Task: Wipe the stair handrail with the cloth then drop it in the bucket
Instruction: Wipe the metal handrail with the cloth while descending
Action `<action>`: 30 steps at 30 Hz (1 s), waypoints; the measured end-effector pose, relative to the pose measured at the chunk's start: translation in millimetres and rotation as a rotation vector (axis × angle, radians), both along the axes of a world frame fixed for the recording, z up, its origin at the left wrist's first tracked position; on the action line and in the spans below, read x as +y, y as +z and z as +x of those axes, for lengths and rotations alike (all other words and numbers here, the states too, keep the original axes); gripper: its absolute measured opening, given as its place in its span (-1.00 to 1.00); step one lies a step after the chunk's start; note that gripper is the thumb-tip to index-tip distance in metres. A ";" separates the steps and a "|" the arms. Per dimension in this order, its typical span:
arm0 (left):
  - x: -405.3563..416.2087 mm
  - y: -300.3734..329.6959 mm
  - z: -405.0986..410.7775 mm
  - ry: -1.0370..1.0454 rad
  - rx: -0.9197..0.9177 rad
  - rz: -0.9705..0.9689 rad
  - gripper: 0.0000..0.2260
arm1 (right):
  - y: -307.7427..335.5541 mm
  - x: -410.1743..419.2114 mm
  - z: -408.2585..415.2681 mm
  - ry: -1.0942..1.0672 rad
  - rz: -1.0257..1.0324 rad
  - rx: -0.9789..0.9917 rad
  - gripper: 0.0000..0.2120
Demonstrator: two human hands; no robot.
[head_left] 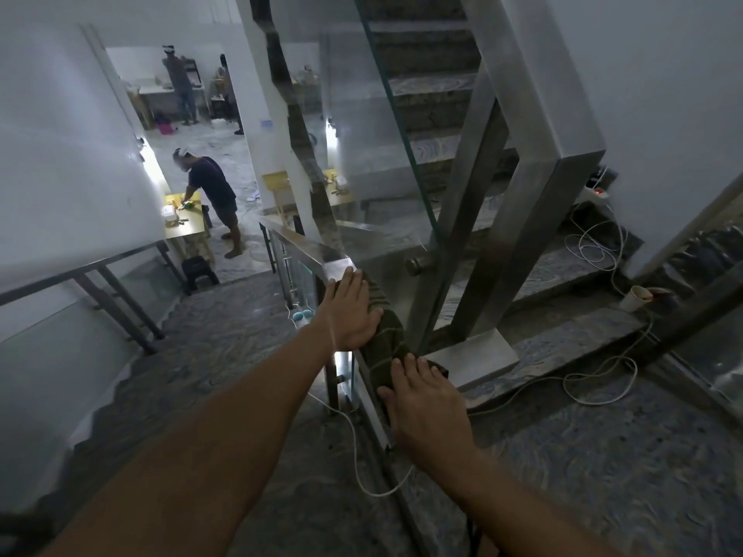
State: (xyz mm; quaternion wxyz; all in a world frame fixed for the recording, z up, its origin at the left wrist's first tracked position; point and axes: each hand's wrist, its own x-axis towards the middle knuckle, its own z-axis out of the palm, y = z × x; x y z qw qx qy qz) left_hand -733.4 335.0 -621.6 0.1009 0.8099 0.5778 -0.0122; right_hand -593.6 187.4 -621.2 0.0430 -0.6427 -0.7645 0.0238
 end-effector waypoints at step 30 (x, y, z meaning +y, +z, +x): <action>9.3 -29.5 -41.1 0.787 -0.704 -0.052 -0.62 | 4.1 120.8 -63.1 0.052 -0.197 0.187 -0.40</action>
